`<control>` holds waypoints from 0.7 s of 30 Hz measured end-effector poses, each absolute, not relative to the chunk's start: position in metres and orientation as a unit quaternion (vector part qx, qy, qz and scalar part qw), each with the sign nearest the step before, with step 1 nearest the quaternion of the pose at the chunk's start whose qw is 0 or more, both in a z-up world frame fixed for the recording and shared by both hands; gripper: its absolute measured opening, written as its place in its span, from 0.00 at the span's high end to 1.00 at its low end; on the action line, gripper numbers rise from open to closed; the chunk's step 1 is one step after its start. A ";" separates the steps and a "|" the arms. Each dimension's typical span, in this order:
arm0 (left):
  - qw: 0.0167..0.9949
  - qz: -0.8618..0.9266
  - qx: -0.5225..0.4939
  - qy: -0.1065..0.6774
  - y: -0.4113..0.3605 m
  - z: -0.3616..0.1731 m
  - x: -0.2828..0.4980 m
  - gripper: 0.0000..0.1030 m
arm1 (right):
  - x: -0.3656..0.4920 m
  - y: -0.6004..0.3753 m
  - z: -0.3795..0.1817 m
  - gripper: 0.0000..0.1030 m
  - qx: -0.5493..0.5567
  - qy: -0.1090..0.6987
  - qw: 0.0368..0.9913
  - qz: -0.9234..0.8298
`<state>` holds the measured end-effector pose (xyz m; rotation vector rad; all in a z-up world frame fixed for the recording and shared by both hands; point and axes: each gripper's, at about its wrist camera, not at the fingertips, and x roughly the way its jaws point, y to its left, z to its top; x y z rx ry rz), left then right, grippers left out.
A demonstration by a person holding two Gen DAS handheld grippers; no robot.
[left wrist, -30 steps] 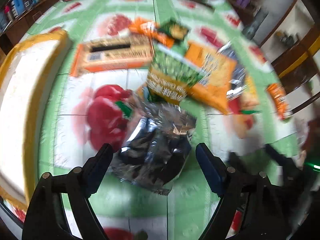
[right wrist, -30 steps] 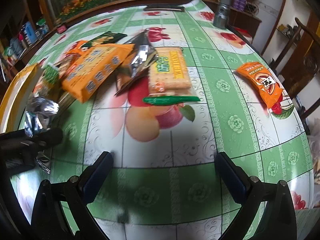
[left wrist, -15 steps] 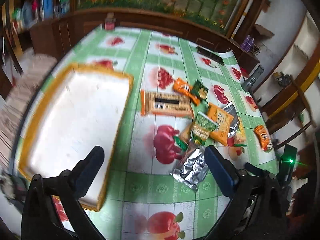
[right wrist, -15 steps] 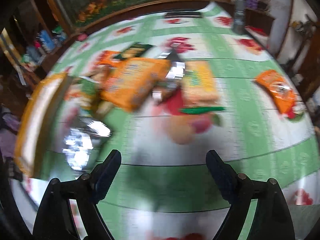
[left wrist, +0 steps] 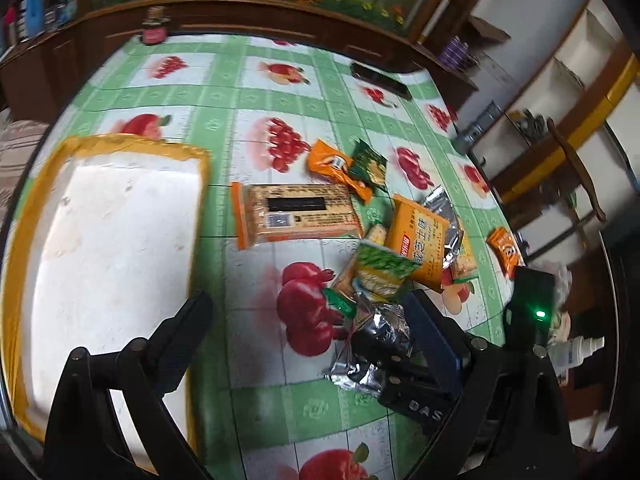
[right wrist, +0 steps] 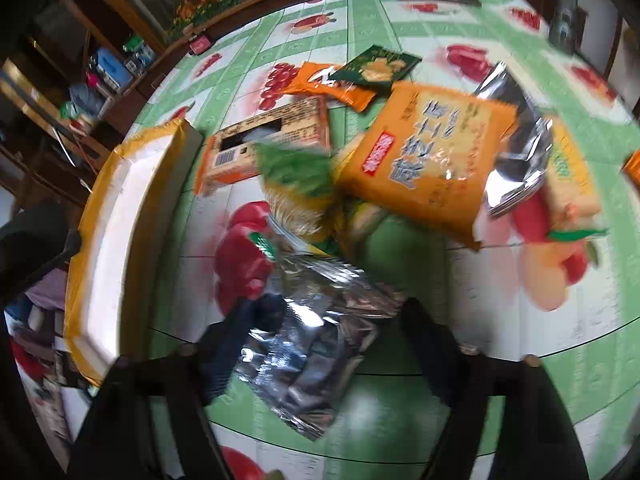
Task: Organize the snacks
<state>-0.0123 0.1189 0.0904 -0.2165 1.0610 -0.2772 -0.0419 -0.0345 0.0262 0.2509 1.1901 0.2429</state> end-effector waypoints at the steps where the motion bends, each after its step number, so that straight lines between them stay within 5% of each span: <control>1: 0.845 -0.141 -0.096 0.507 0.114 0.087 -0.007 0.06 | -0.042 -0.037 0.027 0.36 0.127 0.560 0.811 0.112; 6: 0.835 -0.176 -0.060 0.518 0.090 0.071 0.010 0.06 | -0.053 -0.053 0.028 0.54 0.167 0.568 0.798 0.117; 13: 0.829 -0.224 0.003 0.513 0.046 0.049 0.024 0.06 | -0.070 -0.081 0.025 0.58 0.215 0.573 0.784 0.102; 15: 0.827 -0.232 0.016 0.511 0.035 0.045 0.024 0.06 | -0.076 -0.090 0.026 0.75 0.221 0.577 0.780 0.095; 21: 0.818 -0.236 0.038 0.523 0.015 0.030 0.028 0.06 | -0.089 -0.110 0.027 0.75 0.234 0.576 0.778 0.086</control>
